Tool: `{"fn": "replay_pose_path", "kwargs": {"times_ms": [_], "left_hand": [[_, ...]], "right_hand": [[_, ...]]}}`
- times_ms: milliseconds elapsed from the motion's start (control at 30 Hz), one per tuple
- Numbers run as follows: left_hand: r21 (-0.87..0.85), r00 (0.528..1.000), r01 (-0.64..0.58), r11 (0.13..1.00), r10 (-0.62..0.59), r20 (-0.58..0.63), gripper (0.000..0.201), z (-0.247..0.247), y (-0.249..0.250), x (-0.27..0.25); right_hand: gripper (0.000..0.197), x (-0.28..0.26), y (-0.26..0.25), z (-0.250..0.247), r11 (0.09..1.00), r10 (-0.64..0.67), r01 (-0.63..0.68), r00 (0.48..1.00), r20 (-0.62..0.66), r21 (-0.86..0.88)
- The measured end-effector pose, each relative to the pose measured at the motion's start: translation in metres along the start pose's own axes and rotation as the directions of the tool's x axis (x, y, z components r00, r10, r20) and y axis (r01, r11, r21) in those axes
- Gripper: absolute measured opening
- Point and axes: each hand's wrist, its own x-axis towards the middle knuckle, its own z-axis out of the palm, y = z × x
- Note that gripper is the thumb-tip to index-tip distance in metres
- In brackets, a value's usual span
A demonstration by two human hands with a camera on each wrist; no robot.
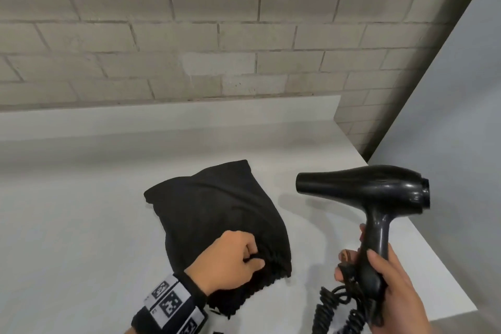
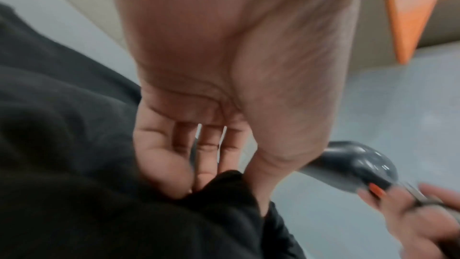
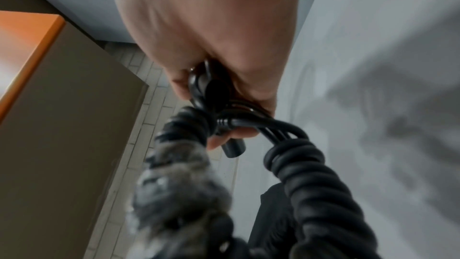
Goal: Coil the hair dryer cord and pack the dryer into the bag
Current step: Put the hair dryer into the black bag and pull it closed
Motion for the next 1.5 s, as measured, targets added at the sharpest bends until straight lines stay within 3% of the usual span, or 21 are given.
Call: {"fn": "replay_pose_path", "kwargs": {"times_ms": [133, 267, 367, 467, 667, 800, 867, 1000, 1167, 1333, 1400, 1500], "left_hand": [[-0.233, 0.987, 0.053, 0.971, -0.086, -0.135, 0.029, -0.021, 0.011, 0.013], [-0.366, 0.936, 0.03, 0.93, -0.154, -0.316, 0.029, -0.053, 0.026, 0.02], [-0.449, 0.904, -0.01, 0.893, -0.184, -0.386, 0.03, -0.07, 0.037, 0.026], [-0.521, 0.876, -0.045, 0.852, -0.217, -0.43, 0.03, -0.079, 0.049, 0.03], [-0.522, 0.796, -0.089, 0.848, -0.255, -0.55, 0.037, -0.094, 0.052, 0.035], [-0.549, 0.782, -0.117, 0.828, -0.264, -0.565, 0.038, -0.101, 0.051, 0.037], [-0.538, 0.786, -0.156, 0.828, -0.225, -0.576, 0.037, -0.1, 0.054, 0.034], [-0.43, 0.785, -0.252, 0.867, -0.077, -0.615, 0.035, -0.096, 0.072, 0.025], [-0.275, 0.76, -0.313, 0.909, 0.067, -0.646, 0.031, -0.107, 0.087, 0.016], [0.052, 0.706, -0.345, 0.937, 0.295, -0.644, 0.026, -0.115, 0.101, 0.002], [0.193, 0.688, -0.371, 0.908, 0.408, -0.6, 0.024, -0.116, 0.108, -0.004], [0.362, 0.707, -0.41, 0.837, 0.543, -0.454, 0.022, -0.105, 0.119, -0.013]], "right_hand": [[0.051, -0.002, -0.003, 0.002, 0.999, 0.031, -0.03, 0.998, 0.047, -0.025], [0.059, -0.009, -0.014, 0.007, 0.99, 0.132, -0.122, 0.976, 0.175, -0.063], [0.083, -0.022, -0.016, 0.021, 0.986, 0.16, -0.165, 0.95, 0.267, -0.007], [0.088, -0.026, -0.012, 0.031, 0.988, 0.149, -0.131, 0.94, 0.308, -0.08], [0.101, -0.026, -0.004, 0.027, 0.972, 0.17, -0.108, 0.939, 0.3, -0.211], [0.099, -0.025, -0.001, 0.027, 0.964, 0.153, -0.077, 0.944, 0.291, -0.256], [0.095, -0.022, 0.002, 0.027, 0.943, 0.159, -0.052, 0.938, 0.307, -0.328], [0.062, -0.019, 0.01, 0.041, 0.945, 0.162, -0.045, 0.925, 0.344, -0.323], [0.048, -0.013, 0.02, 0.05, 0.891, 0.142, 0.045, 0.917, 0.372, -0.452], [0.044, -0.01, 0.012, 0.06, 0.828, 0.238, 0.02, 0.892, 0.384, -0.56], [0.044, -0.01, 0.007, 0.065, 0.788, 0.291, 0.012, 0.874, 0.389, -0.616], [0.038, -0.006, 0.007, 0.07, 0.753, 0.383, -0.074, 0.858, 0.344, -0.654]]}}
